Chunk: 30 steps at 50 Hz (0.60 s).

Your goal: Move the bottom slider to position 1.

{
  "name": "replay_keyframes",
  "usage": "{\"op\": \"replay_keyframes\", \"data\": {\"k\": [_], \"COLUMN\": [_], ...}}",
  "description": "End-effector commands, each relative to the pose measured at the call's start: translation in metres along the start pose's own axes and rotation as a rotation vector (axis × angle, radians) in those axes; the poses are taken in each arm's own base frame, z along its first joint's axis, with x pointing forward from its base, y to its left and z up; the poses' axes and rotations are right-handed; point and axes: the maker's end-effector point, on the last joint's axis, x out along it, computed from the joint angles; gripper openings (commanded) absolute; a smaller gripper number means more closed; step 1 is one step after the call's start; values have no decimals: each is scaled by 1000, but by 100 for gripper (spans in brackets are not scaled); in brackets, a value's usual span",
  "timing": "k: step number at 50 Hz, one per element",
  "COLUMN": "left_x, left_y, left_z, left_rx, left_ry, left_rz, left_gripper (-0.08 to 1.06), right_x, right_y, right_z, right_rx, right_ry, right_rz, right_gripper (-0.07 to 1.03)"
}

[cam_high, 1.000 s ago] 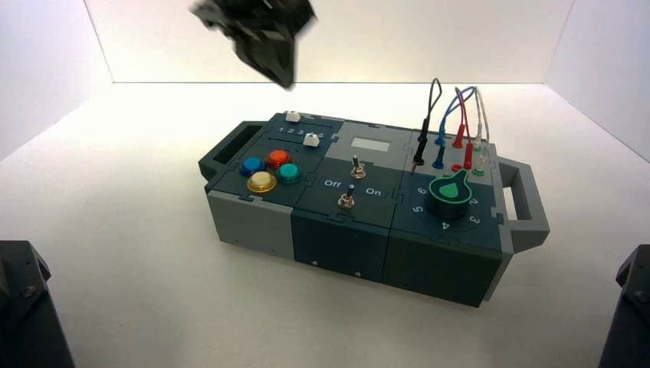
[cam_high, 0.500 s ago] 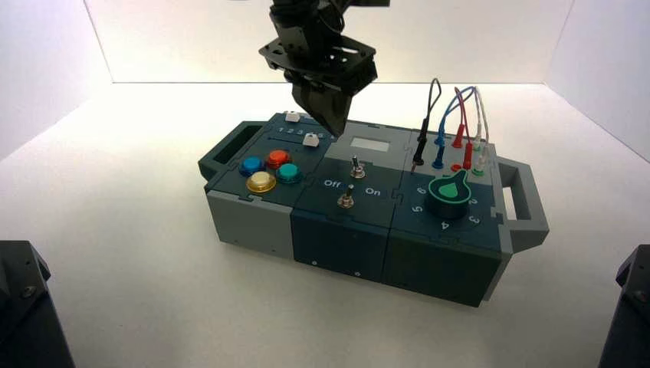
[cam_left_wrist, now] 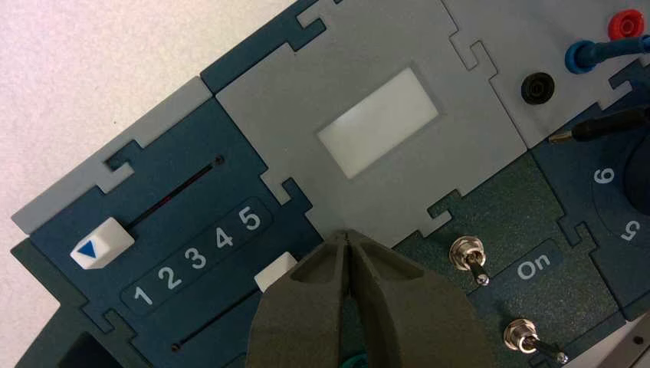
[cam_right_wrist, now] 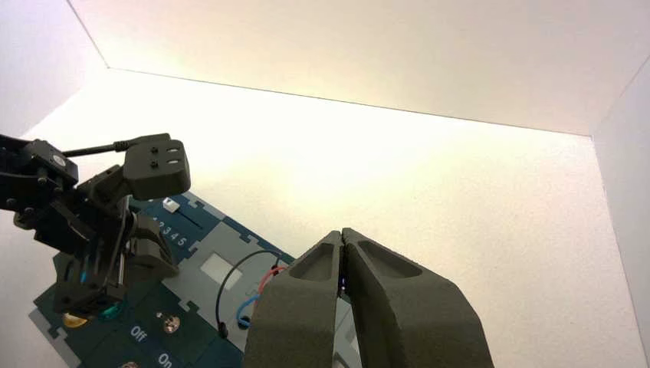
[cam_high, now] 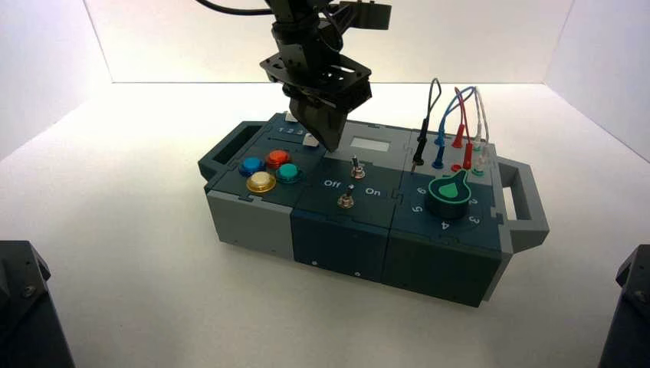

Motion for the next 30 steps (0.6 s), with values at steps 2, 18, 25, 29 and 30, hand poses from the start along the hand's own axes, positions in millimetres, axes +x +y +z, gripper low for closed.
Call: {"op": "replay_keyframes", "data": {"k": [2, 18, 25, 29, 30], "left_x": [-8, -11, -13, -13, -13], "left_y": [3, 21, 27, 28, 28], "left_z": [11, 11, 11, 10, 10], "left_rx": [16, -19, -31, -34, -34], "left_ry": [-30, -34, -38, -37, -35], "left_rz": [11, 25, 29, 29, 29], "left_gripper": [-3, -3, -3, -3, -3], "right_x": [0, -1, -1, -1, -1], "right_y": [1, 1, 1, 1, 1], "right_z": [8, 8, 8, 8, 8], "right_rx": [2, 2, 1, 2, 1], "right_ry": [-11, -12, -12, -12, -12], "right_rz": [3, 3, 2, 2, 2], "right_gripper": [-2, -2, -2, -2, -2]}}
